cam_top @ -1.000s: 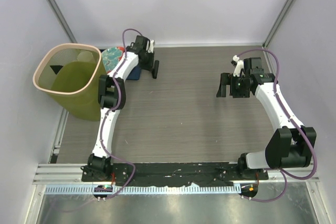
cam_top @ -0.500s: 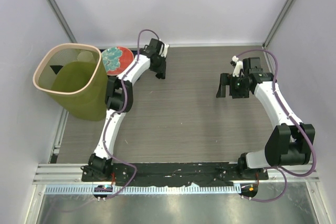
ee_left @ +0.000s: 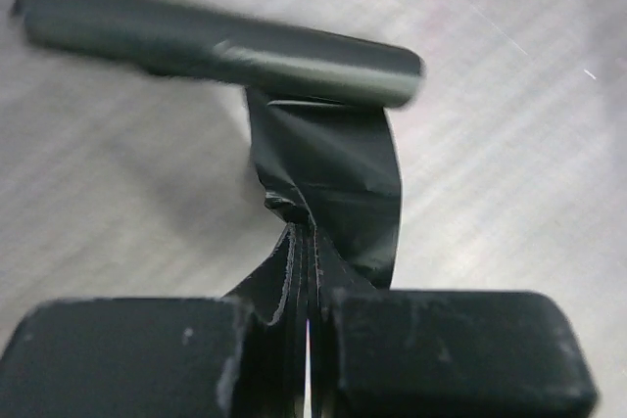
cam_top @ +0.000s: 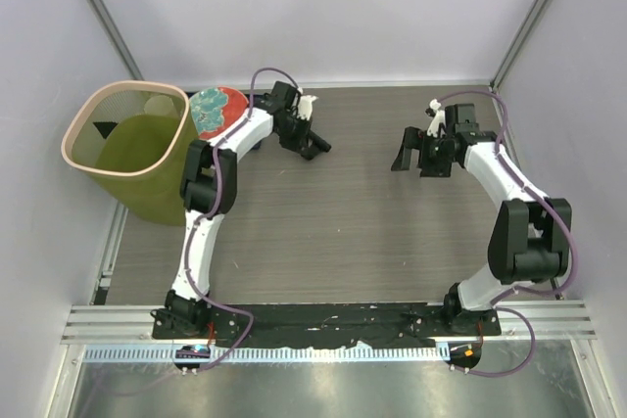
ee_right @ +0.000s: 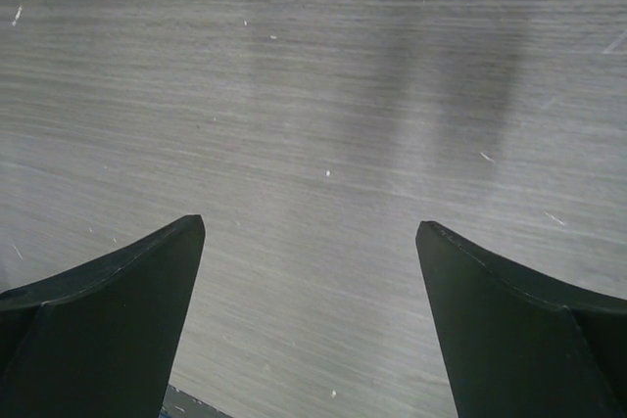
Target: Put the trash bags into the trash bin
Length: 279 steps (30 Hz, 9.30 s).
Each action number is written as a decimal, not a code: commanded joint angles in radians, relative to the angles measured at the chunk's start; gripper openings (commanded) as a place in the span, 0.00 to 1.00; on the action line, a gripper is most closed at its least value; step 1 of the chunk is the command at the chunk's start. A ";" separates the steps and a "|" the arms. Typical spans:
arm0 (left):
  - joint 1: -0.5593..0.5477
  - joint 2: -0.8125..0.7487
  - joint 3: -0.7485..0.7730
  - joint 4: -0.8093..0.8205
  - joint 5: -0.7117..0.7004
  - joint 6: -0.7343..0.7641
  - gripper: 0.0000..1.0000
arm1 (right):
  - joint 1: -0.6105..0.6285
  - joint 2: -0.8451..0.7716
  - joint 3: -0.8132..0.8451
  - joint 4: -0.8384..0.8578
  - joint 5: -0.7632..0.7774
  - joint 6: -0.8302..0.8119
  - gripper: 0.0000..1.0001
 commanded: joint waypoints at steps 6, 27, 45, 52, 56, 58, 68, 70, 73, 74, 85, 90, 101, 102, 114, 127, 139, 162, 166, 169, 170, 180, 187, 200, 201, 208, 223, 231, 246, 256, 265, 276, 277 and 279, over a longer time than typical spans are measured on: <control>-0.032 -0.251 -0.191 -0.043 0.215 0.132 0.00 | 0.071 0.173 0.149 0.201 -0.068 0.084 0.97; -0.029 -0.705 -0.380 -0.187 0.295 0.361 0.00 | 0.268 0.334 0.163 0.249 -0.079 0.047 0.97; -0.026 -0.930 -0.188 -0.258 0.286 0.332 0.00 | 0.297 0.286 0.065 0.239 0.064 0.110 0.94; -0.013 -0.964 -0.108 -0.275 0.295 0.298 0.00 | 0.297 0.237 0.074 0.209 0.242 0.077 0.89; -0.013 -0.955 -0.051 -0.293 0.315 0.281 0.00 | 0.295 0.216 0.081 0.190 0.329 0.054 0.83; -0.010 -0.954 -0.019 -0.301 0.318 0.276 0.00 | 0.295 0.213 0.081 0.181 0.360 0.037 0.79; 0.010 -0.951 0.047 -0.324 0.318 0.278 0.00 | 0.271 0.234 0.117 0.147 0.328 0.020 0.74; 0.011 -0.949 0.056 -0.331 0.324 0.283 0.00 | 0.271 0.246 0.130 0.130 0.267 0.023 0.75; 0.013 -0.951 0.073 -0.336 0.326 0.286 0.00 | 0.269 0.262 0.146 0.121 0.208 0.029 0.74; 0.013 -0.949 0.078 -0.340 0.324 0.290 0.00 | 0.271 0.268 0.160 0.115 0.191 0.027 0.75; 0.014 -0.886 0.206 -0.311 0.347 0.217 0.00 | 0.271 0.328 0.218 0.054 -0.014 -0.002 0.83; 0.014 -0.851 0.211 -0.239 0.393 0.134 0.00 | 0.275 0.352 0.207 0.063 -0.031 0.024 0.79; 0.013 -0.800 0.383 -0.224 0.413 0.077 0.00 | 0.286 0.351 0.207 0.092 0.131 0.050 0.70; 0.014 -0.796 0.397 -0.221 0.415 0.072 0.00 | 0.286 0.349 0.210 0.091 0.127 0.053 0.70; 0.014 -0.832 0.380 -0.152 0.425 0.009 0.00 | 0.283 0.343 0.227 0.075 0.145 0.054 0.73; 0.016 -0.943 0.268 -0.210 0.386 0.086 0.00 | 0.295 0.398 0.224 0.089 0.228 0.037 0.66; 0.017 -1.110 -0.023 -0.264 0.266 0.140 0.00 | 0.318 0.434 0.200 0.112 0.253 -0.005 0.27; 0.019 -1.250 -0.766 -0.117 0.266 0.263 0.66 | 0.258 -0.154 0.192 0.049 -0.132 -0.502 0.01; 0.019 -1.276 -0.790 0.072 0.361 0.256 0.96 | 0.260 -0.224 0.255 -0.061 -0.237 -0.571 0.01; 0.017 -1.355 -0.908 0.329 0.419 0.267 1.00 | 0.260 -0.250 0.308 -0.156 -0.313 -0.605 0.01; 0.017 -1.371 -0.956 0.448 0.430 0.260 1.00 | 0.260 -0.264 0.316 -0.191 -0.356 -0.608 0.01; -0.137 -1.089 -0.827 0.609 0.544 0.174 1.00 | 0.300 -0.341 0.316 -0.206 -0.530 -0.514 0.01; -0.246 -1.013 -0.847 0.800 0.605 0.114 0.98 | 0.321 -0.347 0.213 -0.083 -0.620 -0.341 0.01; -0.277 -1.001 -0.929 0.686 0.622 0.085 0.00 | 0.321 -0.389 0.132 0.141 -0.703 -0.102 0.01; -0.277 -1.004 -0.945 0.686 0.608 0.082 0.00 | 0.320 -0.392 0.126 0.167 -0.703 -0.044 0.01; -0.277 -1.042 -1.067 0.686 0.615 0.054 0.00 | 0.292 -0.396 0.124 0.346 -0.720 0.163 0.01; -0.276 -1.104 -1.171 0.600 0.611 0.043 0.00 | 0.176 -0.378 0.011 0.752 -0.745 0.515 0.01; -0.259 -1.133 -1.091 0.526 0.642 0.029 0.57 | 0.223 -0.384 -0.008 0.314 -0.705 0.036 0.01; -0.124 -1.135 -1.094 1.210 0.580 -0.894 0.86 | 0.329 -0.435 0.019 0.149 -0.649 -0.158 0.01; -0.188 -1.099 -1.074 1.341 0.519 -0.966 0.75 | 0.352 -0.435 -0.001 0.287 -0.689 0.010 0.01; -0.197 -1.079 -1.061 1.351 0.476 -0.986 0.32 | 0.364 -0.433 -0.017 0.333 -0.720 0.064 0.01; -0.197 -1.096 -1.055 1.117 0.343 -1.012 0.00 | 0.375 -0.444 0.109 0.167 -0.337 -0.094 0.68; -0.199 -1.092 -1.050 1.102 0.329 -1.017 0.00 | 0.381 -0.450 0.114 0.176 -0.291 -0.100 0.69; -0.201 -1.086 -1.019 1.025 0.284 -1.030 0.00 | 0.412 -0.462 0.114 0.175 -0.255 -0.135 0.78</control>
